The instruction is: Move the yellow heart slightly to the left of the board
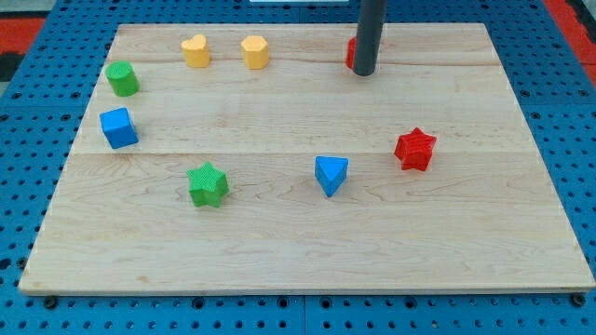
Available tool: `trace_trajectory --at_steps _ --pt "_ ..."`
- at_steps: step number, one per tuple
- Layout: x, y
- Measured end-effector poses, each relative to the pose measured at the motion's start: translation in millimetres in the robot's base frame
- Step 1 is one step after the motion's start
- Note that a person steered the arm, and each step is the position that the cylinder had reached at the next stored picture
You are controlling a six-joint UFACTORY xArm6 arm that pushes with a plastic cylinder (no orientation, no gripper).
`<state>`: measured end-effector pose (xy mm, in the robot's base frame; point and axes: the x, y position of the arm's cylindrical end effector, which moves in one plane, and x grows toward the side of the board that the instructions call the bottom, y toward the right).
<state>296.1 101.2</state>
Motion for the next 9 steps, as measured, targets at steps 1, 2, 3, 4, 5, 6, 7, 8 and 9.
trace_trajectory --at_steps 1,2,3,4,5,6,7,8,9 --pt "12.4 79.6" --pt "-24.1 67.8" --pt "-39.0 64.0" --pt "-38.9 45.3" --pt "-38.7 50.6" --pt "-36.1 50.6" --pt "-8.2 50.4" --pt "21.0 2.3" --pt "32.6 -81.2"
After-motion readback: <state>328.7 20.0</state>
